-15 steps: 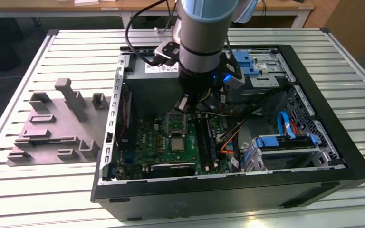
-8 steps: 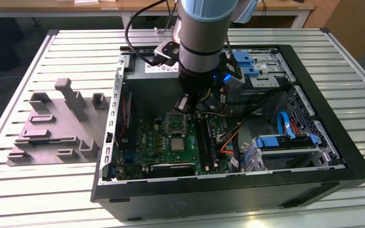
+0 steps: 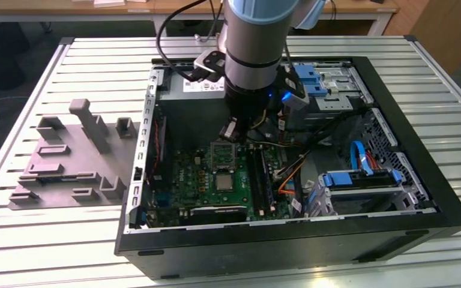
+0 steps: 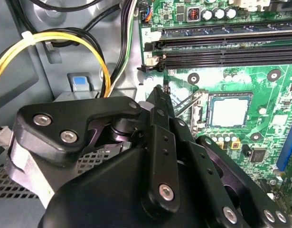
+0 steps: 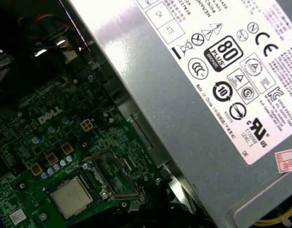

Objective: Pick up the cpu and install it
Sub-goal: 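Close the cpu cover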

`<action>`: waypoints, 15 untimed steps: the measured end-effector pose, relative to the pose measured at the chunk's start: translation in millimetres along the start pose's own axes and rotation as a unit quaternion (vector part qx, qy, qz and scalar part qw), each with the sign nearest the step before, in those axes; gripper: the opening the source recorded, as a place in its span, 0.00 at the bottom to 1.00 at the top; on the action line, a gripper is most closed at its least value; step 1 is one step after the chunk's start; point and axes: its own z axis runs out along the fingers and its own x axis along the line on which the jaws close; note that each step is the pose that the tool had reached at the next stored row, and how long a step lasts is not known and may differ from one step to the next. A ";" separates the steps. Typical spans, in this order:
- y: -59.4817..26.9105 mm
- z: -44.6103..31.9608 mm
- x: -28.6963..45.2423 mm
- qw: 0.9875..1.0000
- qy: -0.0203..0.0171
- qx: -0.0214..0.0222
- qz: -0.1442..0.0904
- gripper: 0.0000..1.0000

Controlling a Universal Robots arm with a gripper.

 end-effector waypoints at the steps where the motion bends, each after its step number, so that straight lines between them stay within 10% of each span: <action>1: 0.2 -0.5 0.0 1.000 0.000 0.000 -0.001 0.11; 15: 1.3 -6.6 0.2 1.000 0.002 -0.001 -0.024 0.11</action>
